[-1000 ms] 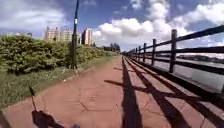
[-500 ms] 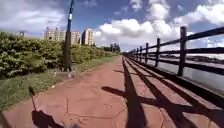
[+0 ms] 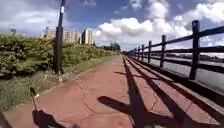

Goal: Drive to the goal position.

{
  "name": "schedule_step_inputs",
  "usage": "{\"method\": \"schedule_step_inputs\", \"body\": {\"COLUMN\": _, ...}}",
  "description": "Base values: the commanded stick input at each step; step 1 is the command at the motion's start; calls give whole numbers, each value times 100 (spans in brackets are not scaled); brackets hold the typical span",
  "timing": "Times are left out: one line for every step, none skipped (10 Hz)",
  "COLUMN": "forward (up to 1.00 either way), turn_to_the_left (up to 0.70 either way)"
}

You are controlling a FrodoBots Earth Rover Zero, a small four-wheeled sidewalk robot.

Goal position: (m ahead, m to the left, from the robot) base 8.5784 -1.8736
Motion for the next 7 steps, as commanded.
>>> {"method": "schedule_step_inputs", "body": {"forward": 85, "turn_to_the_left": 0}}
{"method": "schedule_step_inputs", "body": {"forward": 85, "turn_to_the_left": 0}}
{"method": "schedule_step_inputs", "body": {"forward": 85, "turn_to_the_left": 0}}
{"method": "schedule_step_inputs", "body": {"forward": 85, "turn_to_the_left": 0}}
{"method": "schedule_step_inputs", "body": {"forward": 85, "turn_to_the_left": 0}}
{"method": "schedule_step_inputs", "body": {"forward": 85, "turn_to_the_left": 0}}
{"method": "schedule_step_inputs", "body": {"forward": 85, "turn_to_the_left": 0}}
